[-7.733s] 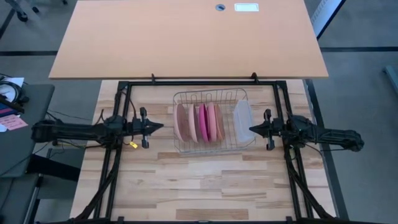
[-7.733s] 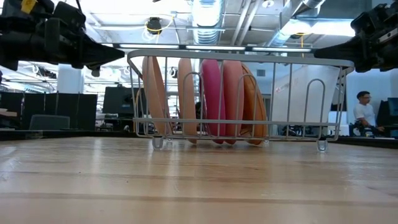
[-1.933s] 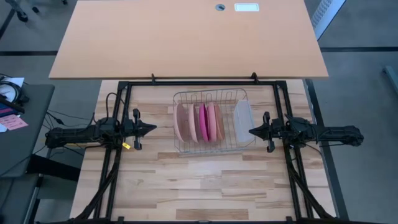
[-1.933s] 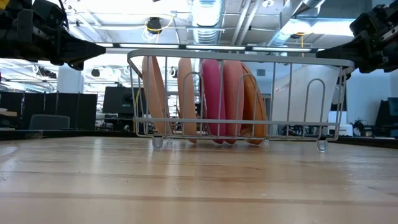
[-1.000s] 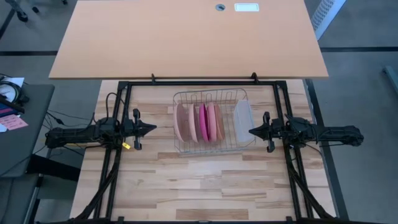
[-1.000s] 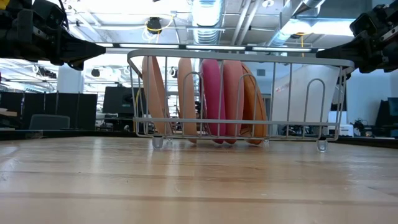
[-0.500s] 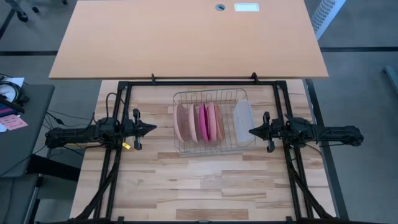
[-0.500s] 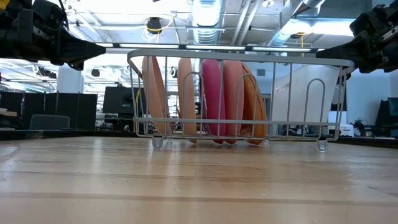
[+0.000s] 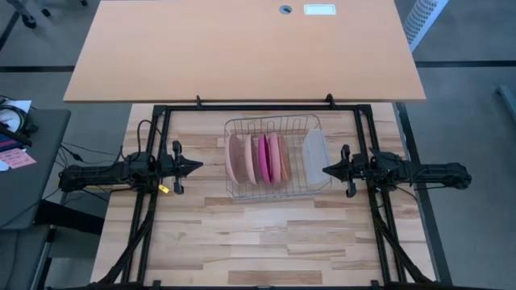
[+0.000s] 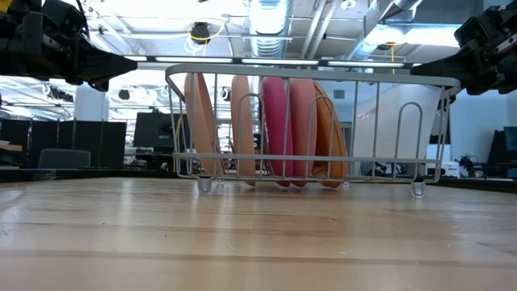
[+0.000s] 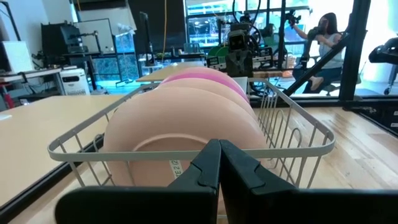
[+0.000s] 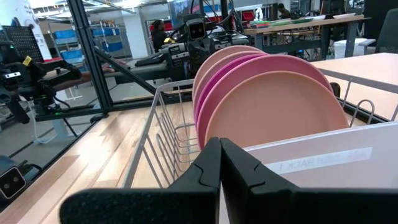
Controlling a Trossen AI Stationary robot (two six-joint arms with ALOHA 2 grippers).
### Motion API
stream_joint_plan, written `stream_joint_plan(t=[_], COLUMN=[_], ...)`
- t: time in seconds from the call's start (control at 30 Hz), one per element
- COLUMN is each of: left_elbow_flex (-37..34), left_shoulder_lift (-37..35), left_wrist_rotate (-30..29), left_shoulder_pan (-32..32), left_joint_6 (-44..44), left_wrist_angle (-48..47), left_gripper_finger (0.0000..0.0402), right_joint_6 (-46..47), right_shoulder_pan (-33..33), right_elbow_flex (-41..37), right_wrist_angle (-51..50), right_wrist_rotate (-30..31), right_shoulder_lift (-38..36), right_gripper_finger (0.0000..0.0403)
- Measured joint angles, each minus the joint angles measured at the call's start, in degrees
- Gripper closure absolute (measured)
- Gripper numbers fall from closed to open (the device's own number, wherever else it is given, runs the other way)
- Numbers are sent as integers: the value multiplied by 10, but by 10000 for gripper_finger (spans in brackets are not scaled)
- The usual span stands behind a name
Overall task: Sort dishes
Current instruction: Return to Home Position
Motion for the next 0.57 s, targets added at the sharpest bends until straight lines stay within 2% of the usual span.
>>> stream_joint_plan(t=[0.57], left_elbow_flex=[0], left_shoulder_lift=[0], left_wrist_rotate=[0], left_shoulder_pan=[0], left_joint_6=[-3], left_wrist_angle=[0], left_gripper_finger=[402], right_joint_6=[0], right_shoulder_pan=[0], right_elbow_flex=[0], right_wrist_angle=[0], right_wrist_rotate=[0], right_shoulder_lift=[0], right_gripper_finger=[392])
